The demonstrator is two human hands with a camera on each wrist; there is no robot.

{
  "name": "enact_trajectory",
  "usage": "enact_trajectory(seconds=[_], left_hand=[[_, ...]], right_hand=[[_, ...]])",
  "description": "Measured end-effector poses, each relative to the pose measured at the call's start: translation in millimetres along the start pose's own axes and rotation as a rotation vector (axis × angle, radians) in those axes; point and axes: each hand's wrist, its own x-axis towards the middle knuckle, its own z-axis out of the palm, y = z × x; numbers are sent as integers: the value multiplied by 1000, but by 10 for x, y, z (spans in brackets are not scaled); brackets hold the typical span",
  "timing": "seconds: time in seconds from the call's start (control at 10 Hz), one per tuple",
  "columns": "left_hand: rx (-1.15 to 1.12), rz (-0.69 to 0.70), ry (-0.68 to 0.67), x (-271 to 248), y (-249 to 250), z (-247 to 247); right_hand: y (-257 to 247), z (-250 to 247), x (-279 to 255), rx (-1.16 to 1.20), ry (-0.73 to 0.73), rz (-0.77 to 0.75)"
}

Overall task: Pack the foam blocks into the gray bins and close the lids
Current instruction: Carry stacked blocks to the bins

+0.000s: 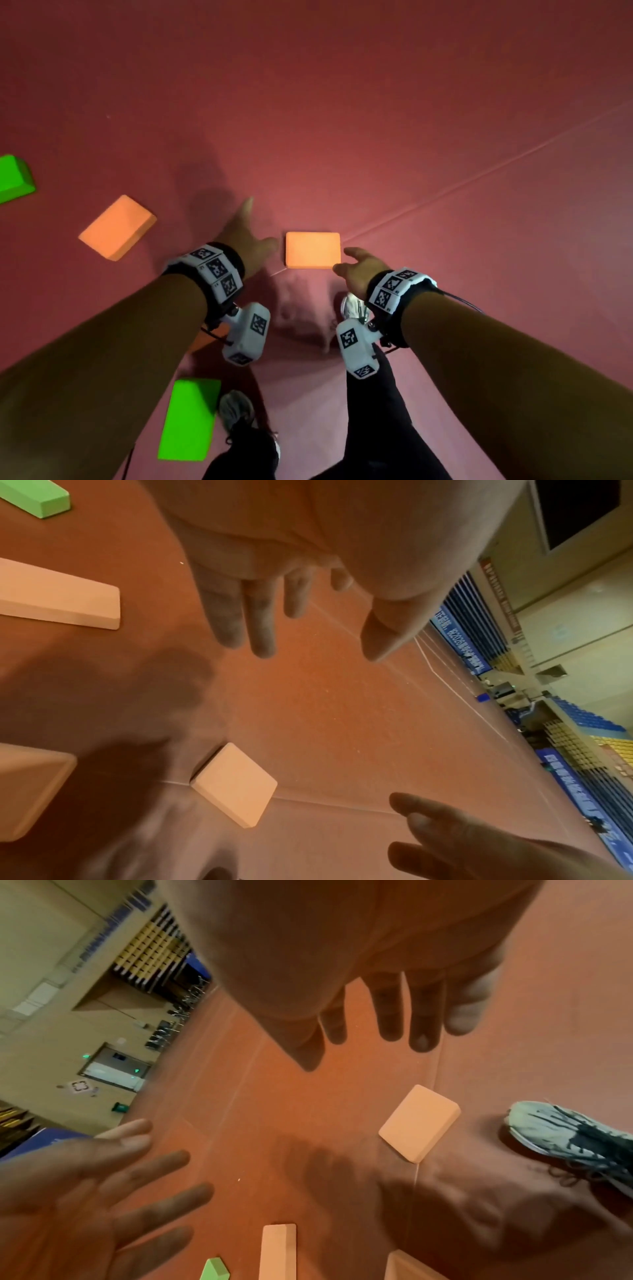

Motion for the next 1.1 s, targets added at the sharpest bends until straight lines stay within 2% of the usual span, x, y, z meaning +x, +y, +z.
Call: enact_trajectory(seconds=[0.1,0.2,0.3,0.5,0.6,0.7,0.8,0.9,1.0,1.1], left_hand=[[-45,-75,46,565,-243,429],[-129,-226,32,1209,-613,1094],[-179,-363,-17,1756,-1005,1818],[-250,-369,-12,2968,-1803,2926],[-247,-312,37,3541,-2164,3281],[-258,-245,42,3894,-2451,3569],[-295,-149,58,4035,-2653,3709],[-362,-200,111,3931,-2812,3521],[-365,-317,288,3505,-3107,2904],[-375,-328,458,3018,-3557,2334]], right_hand=[[122,52,778,-29,-31,72],[382,142,1772,-35,-139,151],[672,320,2690,-5,-172,211],[967,855,4216,-31,-111,129],[1056,1101,4634,-169,-139,94],[1274,1510,4957,-180,-81,119],[1540,1872,5380,-69,212,182],[1542,2150,5456,31,370,110],[1044,2401,5004,94,387,-46],[506,2766,4787,146,266,-234]])
